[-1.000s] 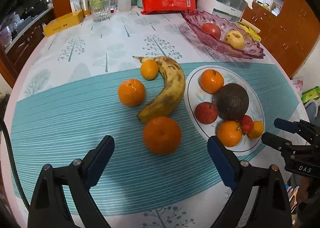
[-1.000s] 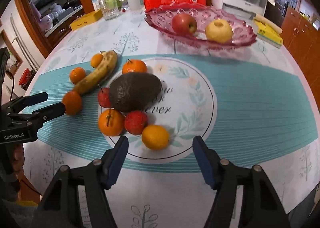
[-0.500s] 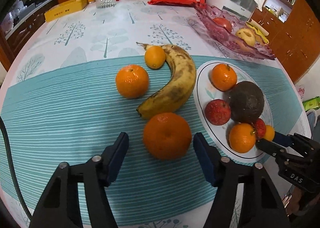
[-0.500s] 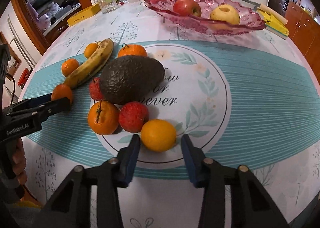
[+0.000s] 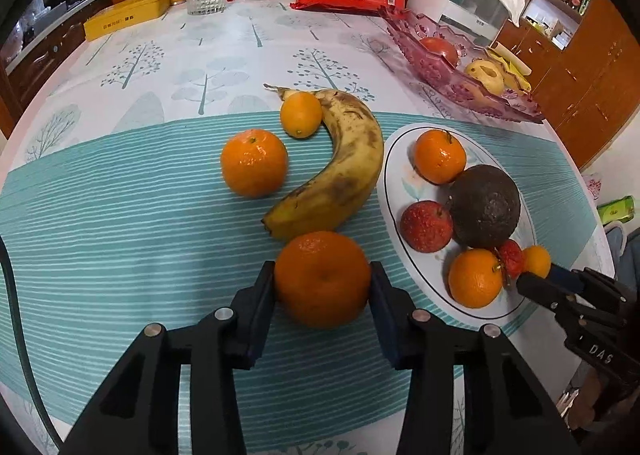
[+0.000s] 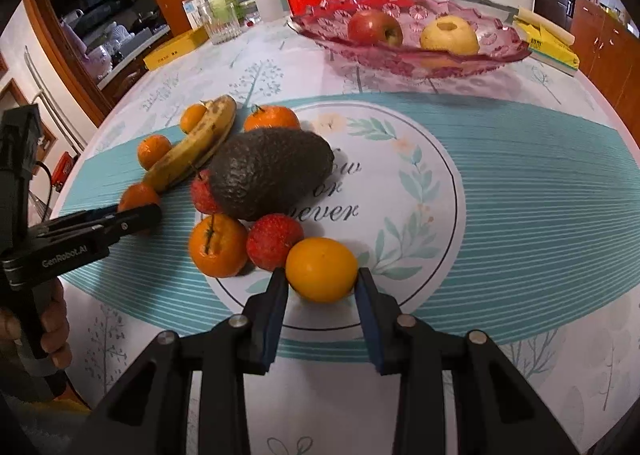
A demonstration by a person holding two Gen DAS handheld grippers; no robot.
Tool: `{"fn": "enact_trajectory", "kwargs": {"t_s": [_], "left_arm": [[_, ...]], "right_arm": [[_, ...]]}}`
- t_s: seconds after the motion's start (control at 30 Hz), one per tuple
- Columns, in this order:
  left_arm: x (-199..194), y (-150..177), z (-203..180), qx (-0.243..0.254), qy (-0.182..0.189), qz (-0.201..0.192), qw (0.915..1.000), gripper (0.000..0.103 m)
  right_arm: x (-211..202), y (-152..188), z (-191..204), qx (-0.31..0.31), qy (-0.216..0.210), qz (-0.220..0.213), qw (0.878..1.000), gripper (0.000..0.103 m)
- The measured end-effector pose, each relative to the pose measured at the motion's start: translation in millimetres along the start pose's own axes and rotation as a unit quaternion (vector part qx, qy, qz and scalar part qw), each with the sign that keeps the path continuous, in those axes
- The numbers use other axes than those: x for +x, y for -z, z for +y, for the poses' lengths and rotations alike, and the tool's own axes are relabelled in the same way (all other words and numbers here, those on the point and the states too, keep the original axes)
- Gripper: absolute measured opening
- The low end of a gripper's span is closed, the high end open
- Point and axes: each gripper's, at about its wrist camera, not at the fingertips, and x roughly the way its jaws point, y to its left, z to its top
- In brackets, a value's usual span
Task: Organize fruits
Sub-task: 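Grasp the large mandarin with the left tool while the right tool grasps a small orange, then carry both citrus fruits over the pink bowl and open both tools to drop them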
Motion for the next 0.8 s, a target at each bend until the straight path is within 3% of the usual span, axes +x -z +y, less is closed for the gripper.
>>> {"fn": "enact_trajectory", "kwargs": {"t_s": [0.43, 0.63, 0.8], "left_arm": [[-48, -3, -33, 0.043, 0.003, -0.036, 0.9984, 0.043], [-77, -29, -68, 0.071, -0.027, -0.050, 0.9958, 0.043], [-105, -63, -100, 0.085, -0.025, -0.065, 0.9939, 0.043]], "right_arm": [[-41, -17, 2, -0.007, -0.027, -0.045, 0.999, 0.034], [-73, -36, -2, -0.022, -0.034, -0.069, 0.997, 0.035], [-110, -63, -13, -0.033, -0.032, -0.086, 0.995, 0.035]]}}
